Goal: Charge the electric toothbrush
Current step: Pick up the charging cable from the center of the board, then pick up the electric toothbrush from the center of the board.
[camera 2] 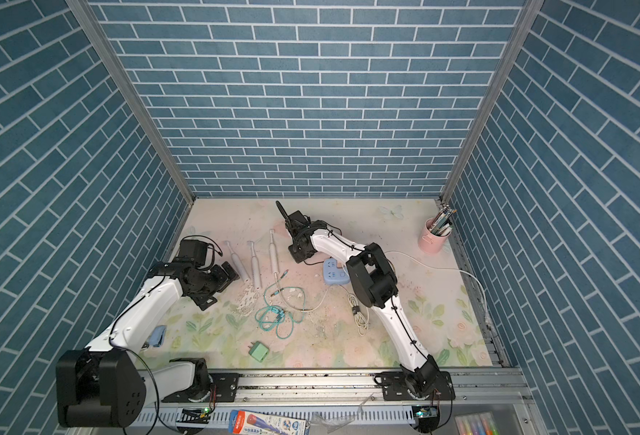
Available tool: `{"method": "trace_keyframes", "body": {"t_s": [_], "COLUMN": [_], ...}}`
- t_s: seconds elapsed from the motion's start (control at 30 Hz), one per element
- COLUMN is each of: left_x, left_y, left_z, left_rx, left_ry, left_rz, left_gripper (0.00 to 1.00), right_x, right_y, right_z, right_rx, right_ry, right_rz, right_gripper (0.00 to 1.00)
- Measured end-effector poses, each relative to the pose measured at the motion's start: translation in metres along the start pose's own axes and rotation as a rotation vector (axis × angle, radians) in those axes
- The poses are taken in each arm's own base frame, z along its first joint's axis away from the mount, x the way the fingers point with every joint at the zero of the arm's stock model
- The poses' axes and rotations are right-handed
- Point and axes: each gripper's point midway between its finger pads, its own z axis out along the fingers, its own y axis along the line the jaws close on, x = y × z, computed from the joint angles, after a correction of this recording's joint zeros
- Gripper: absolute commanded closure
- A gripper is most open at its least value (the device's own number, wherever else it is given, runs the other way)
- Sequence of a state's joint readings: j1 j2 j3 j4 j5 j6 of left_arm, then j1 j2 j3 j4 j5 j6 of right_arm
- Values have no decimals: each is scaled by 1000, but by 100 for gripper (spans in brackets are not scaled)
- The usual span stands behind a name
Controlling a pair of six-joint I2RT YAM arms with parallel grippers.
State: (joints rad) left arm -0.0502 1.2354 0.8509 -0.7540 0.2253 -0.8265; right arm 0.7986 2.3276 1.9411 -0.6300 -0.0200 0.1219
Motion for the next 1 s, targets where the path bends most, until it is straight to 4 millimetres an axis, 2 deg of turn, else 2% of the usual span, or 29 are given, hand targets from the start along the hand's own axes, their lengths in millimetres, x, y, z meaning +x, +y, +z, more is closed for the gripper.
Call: {"method": "trace_keyframes", "body": {"t_s": [0.27,0.37,0.5,0.7,1.0], "left_x": [-6,-7,-1,-1,-20], "left_y": [-34,-35,-43,-71,-77], "left_z": [20,33,49,68,88], "left_rx": [-54,-82,-119,-118,-184], "left_ry": [-28,-29,-21,-34,-91], "left_rz": [65,55,73,99,103], "left_gripper": [1,1,4,10,22], "right_x": [-15,-10,13,51,71], "right_y": [54,71,85,97,107], "right_z": [-100,-121,-125,-124,-140], "right_rx": [-126,-177,-234,-314,-376], "right_ry": [-220,-276,-283,-271,-330], "right_rz": [-73,-99,-114,-104,-89], "right_gripper": [100,100,100,100,100]}}
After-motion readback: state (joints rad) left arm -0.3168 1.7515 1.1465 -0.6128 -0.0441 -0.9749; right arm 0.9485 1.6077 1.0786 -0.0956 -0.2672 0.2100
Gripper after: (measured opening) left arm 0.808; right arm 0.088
